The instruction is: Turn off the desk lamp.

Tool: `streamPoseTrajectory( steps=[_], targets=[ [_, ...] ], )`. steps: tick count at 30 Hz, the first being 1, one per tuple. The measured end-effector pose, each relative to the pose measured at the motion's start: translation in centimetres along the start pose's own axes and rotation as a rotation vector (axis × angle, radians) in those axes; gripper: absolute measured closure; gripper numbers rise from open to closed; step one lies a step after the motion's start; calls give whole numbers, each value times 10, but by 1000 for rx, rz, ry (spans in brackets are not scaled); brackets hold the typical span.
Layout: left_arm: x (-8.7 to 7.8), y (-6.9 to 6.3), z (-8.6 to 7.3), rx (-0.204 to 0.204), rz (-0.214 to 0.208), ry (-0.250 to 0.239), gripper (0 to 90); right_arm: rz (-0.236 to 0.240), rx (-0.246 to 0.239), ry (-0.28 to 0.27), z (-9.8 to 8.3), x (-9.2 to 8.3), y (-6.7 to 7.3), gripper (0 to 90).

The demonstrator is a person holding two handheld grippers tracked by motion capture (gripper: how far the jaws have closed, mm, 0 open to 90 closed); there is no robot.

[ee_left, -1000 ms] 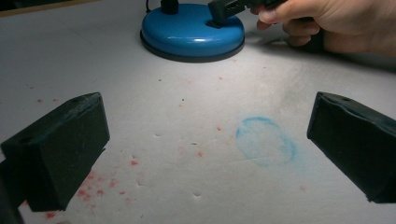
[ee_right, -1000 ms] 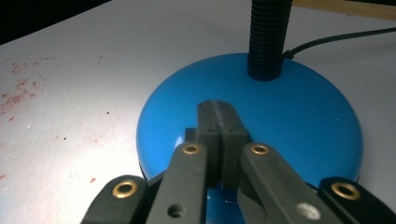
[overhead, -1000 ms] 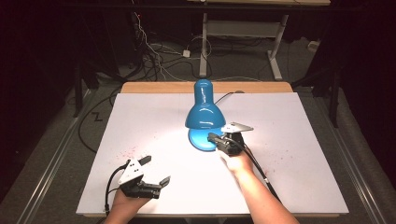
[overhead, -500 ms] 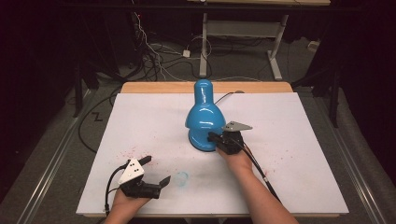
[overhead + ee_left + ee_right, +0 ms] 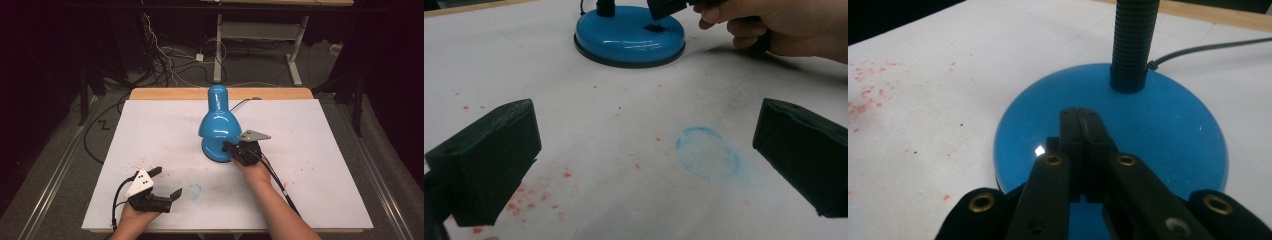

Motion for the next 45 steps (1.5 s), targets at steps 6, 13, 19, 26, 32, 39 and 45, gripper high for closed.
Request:
streamPoseTrajectory(
  steps=[6,13,19,26,32,39,45],
  targets=[
    [0,0,0,-16,-6,-9,0,-7,-20,-10,5,-9,0,900],
    [0,0,0,-16,-7,-5,0,-9,-31,-29,8,-20,2,900],
    [1,-1,0,-27,-12,-7,0,-9,-33,-37,8,-29,3,900],
    [1,-1,0,-33,-17,-10,0,-20,-46,-45,2,-43,5,900],
    [1,-2,0,-46,-24,-14,0,-28,-50,-22,-15,-57,6,900],
    [2,-3,0,-68,-32,-28,0,-37,-54,-8,-38,-81,6,900],
    [2,-4,0,-82,-36,-38,0,-41,-52,-15,-55,-112,7,900]
  ],
)
Point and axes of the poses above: each handheld gripper's, and its own axes: x roughly forward along the jaws, z roughly out of its top, y roughly to its left, the point moved 4 cm from there along x, roughly forward along the jaws, and after that the axes turned 12 degrees about -x, right-handed, at the moved point
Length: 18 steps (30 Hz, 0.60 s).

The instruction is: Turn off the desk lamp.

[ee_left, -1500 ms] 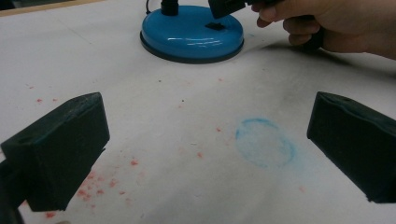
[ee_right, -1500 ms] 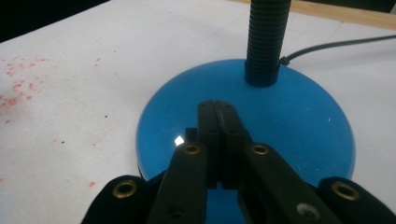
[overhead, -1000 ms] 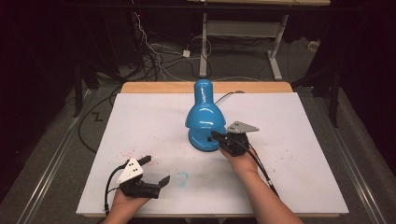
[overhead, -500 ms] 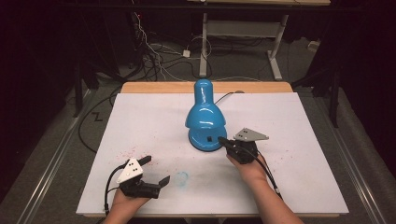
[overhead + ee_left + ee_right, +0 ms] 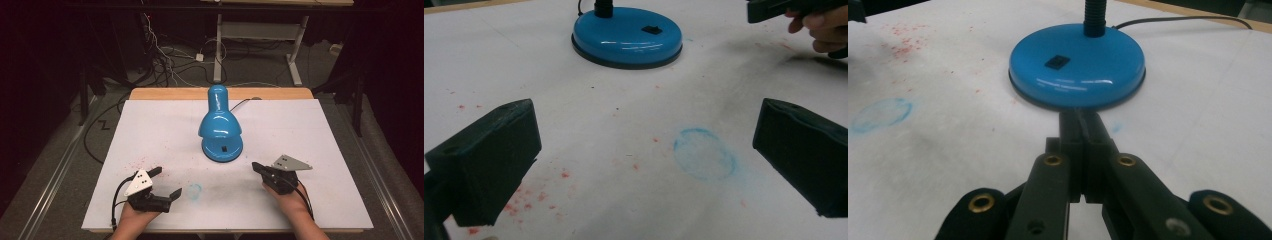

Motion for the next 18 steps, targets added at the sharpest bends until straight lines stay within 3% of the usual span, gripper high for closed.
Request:
streamPoseTrajectory(
  steps=[4,7,10,12,15,18],
  targets=[
    [-1,2,0,21,4,15,0,-7,4,1,-11,-21,2,900],
    [1,0,0,-12,-4,6,0,-31,-4,-1,-19,-33,3,900],
    [1,0,0,-12,-1,11,0,-37,20,-7,-25,-35,3,900],
    [1,-1,0,-18,0,-1,0,-38,27,3,-25,-33,3,823],
    [-1,3,0,34,16,25,0,-22,39,9,-24,-31,1,697],
    [1,0,0,-1,4,8,0,-12,39,35,-26,-28,0,538]
  ],
)
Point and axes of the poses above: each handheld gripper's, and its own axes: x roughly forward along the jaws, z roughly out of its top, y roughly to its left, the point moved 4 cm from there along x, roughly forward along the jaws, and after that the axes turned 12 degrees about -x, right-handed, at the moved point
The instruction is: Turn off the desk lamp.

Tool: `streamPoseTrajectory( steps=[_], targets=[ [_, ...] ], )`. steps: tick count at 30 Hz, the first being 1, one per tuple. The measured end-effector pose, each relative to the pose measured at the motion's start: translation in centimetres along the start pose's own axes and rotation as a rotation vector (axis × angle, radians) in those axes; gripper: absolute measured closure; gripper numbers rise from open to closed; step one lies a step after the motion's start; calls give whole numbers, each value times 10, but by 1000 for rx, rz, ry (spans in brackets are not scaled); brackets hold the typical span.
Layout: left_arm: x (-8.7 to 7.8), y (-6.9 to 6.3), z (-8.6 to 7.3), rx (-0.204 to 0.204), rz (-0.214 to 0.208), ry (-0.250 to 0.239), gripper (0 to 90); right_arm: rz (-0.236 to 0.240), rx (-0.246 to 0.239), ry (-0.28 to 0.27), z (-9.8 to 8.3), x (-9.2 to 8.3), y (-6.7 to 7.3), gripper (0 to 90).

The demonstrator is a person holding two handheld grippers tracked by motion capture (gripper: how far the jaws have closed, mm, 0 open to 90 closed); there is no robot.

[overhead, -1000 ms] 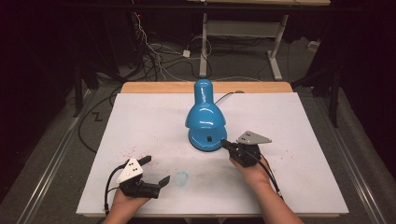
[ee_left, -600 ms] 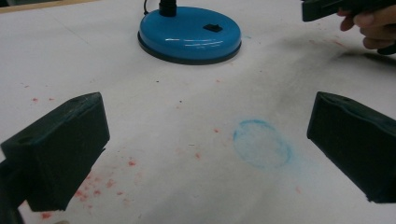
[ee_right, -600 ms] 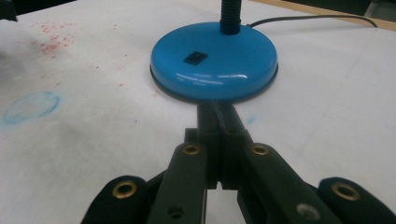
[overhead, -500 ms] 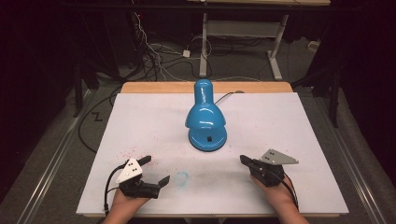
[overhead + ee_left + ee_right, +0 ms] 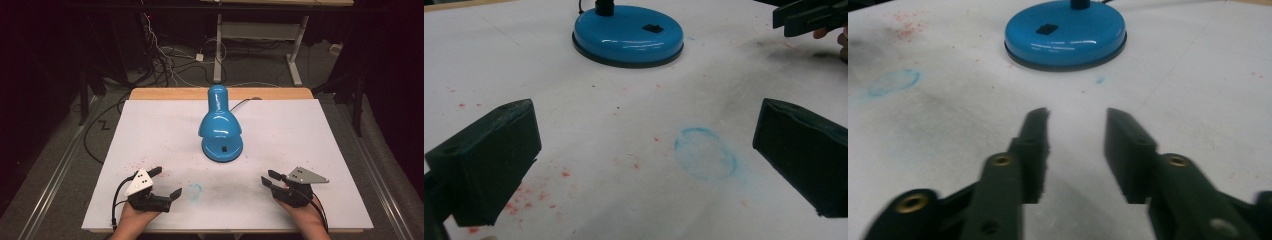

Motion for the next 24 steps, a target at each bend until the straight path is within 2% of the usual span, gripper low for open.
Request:
streamPoseTrajectory(
  steps=[2,5,8,13,16,21,22,23,24],
  targets=[
    [0,0,0,8,0,4,0,4,12,8,-1,1,-1,457],
    [-1,1,0,19,1,11,0,1,-7,22,-1,1,-1,316],
    [0,0,0,11,-4,8,0,-8,-6,5,-1,-1,-2,170],
    [-1,1,0,21,-2,11,0,-37,11,-37,-2,-6,-6,6],
    [-1,2,0,37,4,22,0,-66,0,-75,0,-12,-8,5],
    [0,1,0,26,13,22,0,-81,18,-81,0,-13,-11,5],
    [0,2,1,34,26,26,0,-81,24,-82,0,-13,-11,5],
    [-1,4,3,74,76,33,0,-81,22,-80,0,-13,-11,5],
    [-2,4,6,55,131,22,0,-83,19,-78,0,-14,-11,5]
  ],
)
Point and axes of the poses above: each handheld gripper's, and its own axes: x roughly forward along the jaws, z roughly out of its top, y roughly to its left, the point moved 4 cm from there along x, roughly forward along the jaws, and after that the axes turned 12 degrees about -x, right-handed, at the moved point
